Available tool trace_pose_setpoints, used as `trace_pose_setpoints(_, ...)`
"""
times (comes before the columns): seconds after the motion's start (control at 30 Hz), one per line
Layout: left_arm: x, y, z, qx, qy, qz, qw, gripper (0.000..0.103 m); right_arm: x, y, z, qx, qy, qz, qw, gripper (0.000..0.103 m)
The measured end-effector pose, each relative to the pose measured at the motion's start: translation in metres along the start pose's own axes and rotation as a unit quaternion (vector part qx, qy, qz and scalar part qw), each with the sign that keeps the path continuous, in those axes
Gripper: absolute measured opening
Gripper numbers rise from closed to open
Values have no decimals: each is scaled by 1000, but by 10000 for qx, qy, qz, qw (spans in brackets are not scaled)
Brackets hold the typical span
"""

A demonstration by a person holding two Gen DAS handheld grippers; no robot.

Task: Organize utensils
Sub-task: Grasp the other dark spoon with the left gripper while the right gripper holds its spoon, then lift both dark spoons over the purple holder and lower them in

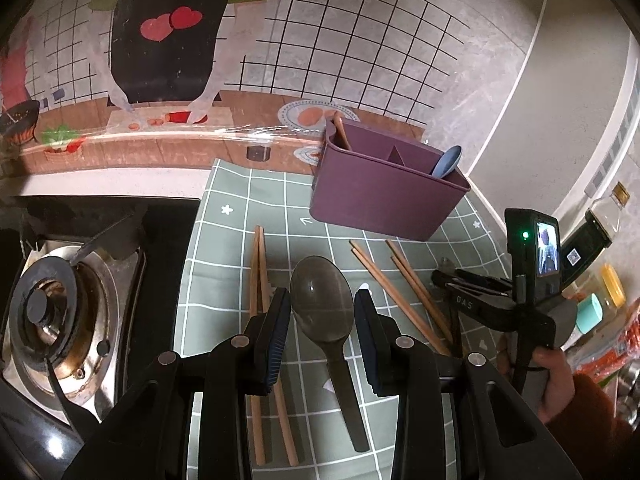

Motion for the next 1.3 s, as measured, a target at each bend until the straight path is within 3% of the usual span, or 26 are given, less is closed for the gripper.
trace_pose_setpoints(0.13, 5, 5, -4, -63, -23, -61, 10000, 34, 15, 3, 4, 37, 103, -127, 9999, 32)
trace_pose_setpoints(0.47, 21, 19, -26, -200, -86, -294, 9993, 33, 103, 14, 4, 327, 168, -865, 9956, 31)
trace_pose_setpoints(0.87, 48, 41, -50, -457, 36, -587, 9972, 33, 156, 33, 5, 565, 185, -1346, 9891, 31)
trace_pose_setpoints(1.0, 72, 78, -57, -617, 84, -966, 9934, 33, 187, 58, 5, 563, 228, -1694, 9837, 31)
trace_pose_setpoints(1.13, 102, 139, -70, -1014, 258, -1560, 9822, 33, 242, 109, 8, 486, 268, -2391, 9694, 31)
trace_pose_setpoints(1.3, 117, 199, -78, -1233, 318, -1967, 9722, 33, 296, 178, 10, 357, 279, -3117, 9491, 31)
Point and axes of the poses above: each gripper's, at about its wrist camera, not at the fingertips, and x roughly against the way its jaws point, z to its left, y to its top, the point moved 9 cm from there along -x, roughly the way its jaws point, and after that the axes turned 8 degrees about -x, right-handed, at the moved point
